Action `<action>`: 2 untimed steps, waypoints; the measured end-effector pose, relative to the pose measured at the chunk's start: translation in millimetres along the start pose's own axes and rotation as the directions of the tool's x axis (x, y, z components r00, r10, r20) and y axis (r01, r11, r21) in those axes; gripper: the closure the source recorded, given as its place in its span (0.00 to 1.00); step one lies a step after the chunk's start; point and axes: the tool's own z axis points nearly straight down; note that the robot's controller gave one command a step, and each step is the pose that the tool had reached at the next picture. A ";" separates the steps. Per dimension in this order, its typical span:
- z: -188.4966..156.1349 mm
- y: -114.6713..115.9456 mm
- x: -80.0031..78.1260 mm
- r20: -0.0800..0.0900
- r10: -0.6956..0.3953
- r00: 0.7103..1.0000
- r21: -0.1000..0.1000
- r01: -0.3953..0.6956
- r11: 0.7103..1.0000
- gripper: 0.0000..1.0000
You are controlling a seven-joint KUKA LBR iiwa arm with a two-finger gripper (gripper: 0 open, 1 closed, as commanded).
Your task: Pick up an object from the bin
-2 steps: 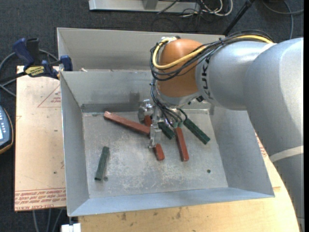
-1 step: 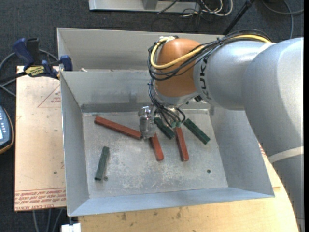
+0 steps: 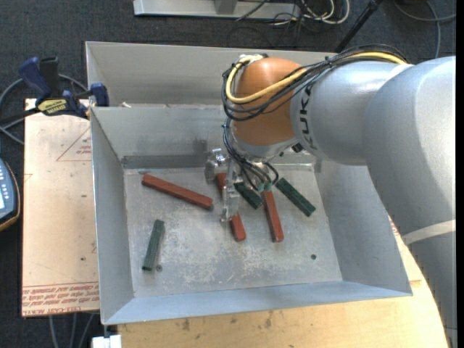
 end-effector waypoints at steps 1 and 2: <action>6.6 55.6 -2.8 0.001 0.041 0.999 -0.003 -0.041 0.999 0.00; 10.5 46.7 -22.9 0.004 0.017 1.000 0.000 -0.017 1.000 0.00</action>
Offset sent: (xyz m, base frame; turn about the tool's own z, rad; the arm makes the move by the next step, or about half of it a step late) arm -0.0061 0.0501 -0.0064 0.0462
